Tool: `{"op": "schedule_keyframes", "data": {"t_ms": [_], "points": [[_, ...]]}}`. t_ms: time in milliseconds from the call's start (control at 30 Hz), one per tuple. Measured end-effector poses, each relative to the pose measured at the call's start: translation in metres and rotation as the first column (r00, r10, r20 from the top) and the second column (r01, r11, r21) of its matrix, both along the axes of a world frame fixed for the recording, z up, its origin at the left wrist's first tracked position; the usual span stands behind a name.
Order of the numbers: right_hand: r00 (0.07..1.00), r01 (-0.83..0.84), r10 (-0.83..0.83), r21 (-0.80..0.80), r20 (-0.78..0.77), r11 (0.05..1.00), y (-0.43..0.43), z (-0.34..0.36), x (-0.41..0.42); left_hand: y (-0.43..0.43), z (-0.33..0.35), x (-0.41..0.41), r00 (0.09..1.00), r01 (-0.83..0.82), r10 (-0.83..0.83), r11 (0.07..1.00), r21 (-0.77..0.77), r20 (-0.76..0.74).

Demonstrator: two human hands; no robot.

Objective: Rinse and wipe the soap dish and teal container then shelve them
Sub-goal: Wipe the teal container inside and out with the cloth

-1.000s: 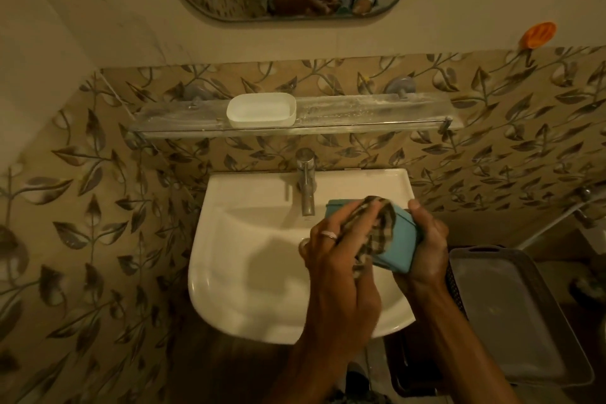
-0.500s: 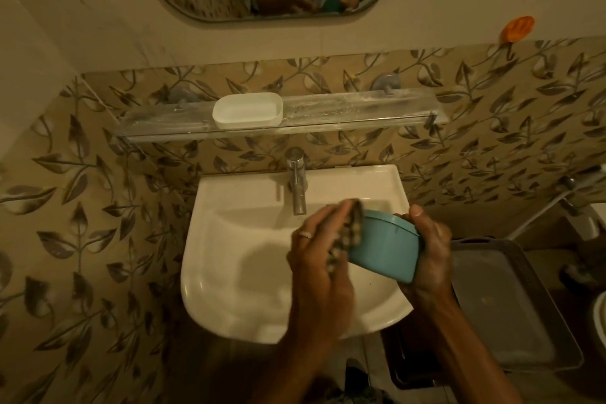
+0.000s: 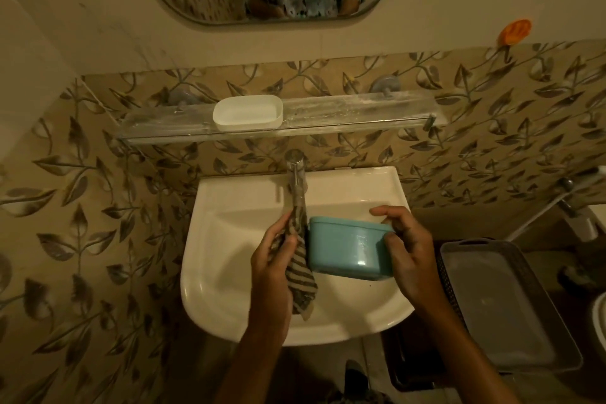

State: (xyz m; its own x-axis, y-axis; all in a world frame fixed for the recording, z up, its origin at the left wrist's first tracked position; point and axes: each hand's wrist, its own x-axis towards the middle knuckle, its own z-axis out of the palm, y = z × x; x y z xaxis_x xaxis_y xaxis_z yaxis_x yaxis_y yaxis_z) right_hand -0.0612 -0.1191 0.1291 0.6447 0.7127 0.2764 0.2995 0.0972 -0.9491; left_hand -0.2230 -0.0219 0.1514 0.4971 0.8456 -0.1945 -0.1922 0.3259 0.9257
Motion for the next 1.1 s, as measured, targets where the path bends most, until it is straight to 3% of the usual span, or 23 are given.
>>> {"op": "schedule_keyframes", "data": {"t_ms": [133, 200, 333, 500, 633, 733, 833, 967, 1100], "points": [[0.997, 0.05, -0.04, -0.161, 0.065, 0.986, 0.006, 0.005, -0.001, -0.027, -0.003, 0.004, 0.996, -0.068, 0.071, 0.996, 0.055, -0.057], [0.976, 0.132, -0.084, -0.245, 0.199, 0.96, 0.006, 0.009, 0.002, -0.04, -0.004, 0.007, 0.994, -0.108, 0.107, 0.994, -0.027, -0.021], [0.874, 0.2, 0.025, -0.407, 0.485, 0.891, 0.008, 0.02, 0.002, -0.049, 0.0, 0.011, 0.984, -0.155, 0.167, 0.974, -0.163, 0.061], [0.824, 0.163, 0.14, -0.468, 0.549, 0.869, 0.005, 0.022, -0.005, -0.048, 0.006, 0.011, 0.99, -0.132, 0.136, 0.987, -0.091, 0.036], [0.748, 0.292, 0.035, -0.377, 0.663, 0.879, 0.004, 0.023, -0.006, -0.049, 0.008, 0.01, 0.998, -0.056, 0.057, 0.997, -0.047, 0.028], [0.798, 0.279, -0.005, -0.362, 0.603, 0.889, 0.006, 0.024, -0.004, -0.045, 0.008, 0.009, 0.997, -0.014, 0.018, 0.998, -0.062, 0.072], [0.886, 0.305, -0.149, -0.309, 0.439, 0.901, 0.008, 0.023, -0.001, -0.031, 0.007, 0.003, 0.997, -0.049, 0.053, 0.997, -0.064, 0.064], [0.925, 0.375, -0.351, -0.203, 0.145, 0.905, 0.016, 0.021, 0.006, -0.005, 0.012, -0.007, 0.983, -0.156, 0.166, 0.979, 0.132, -0.074], [0.933, 0.36, -0.359, -0.17, 0.034, 0.917, 0.024, 0.021, -0.003, -0.008, 0.022, 0.002, 0.966, -0.042, 0.14, 0.913, 0.406, -0.216]]}}
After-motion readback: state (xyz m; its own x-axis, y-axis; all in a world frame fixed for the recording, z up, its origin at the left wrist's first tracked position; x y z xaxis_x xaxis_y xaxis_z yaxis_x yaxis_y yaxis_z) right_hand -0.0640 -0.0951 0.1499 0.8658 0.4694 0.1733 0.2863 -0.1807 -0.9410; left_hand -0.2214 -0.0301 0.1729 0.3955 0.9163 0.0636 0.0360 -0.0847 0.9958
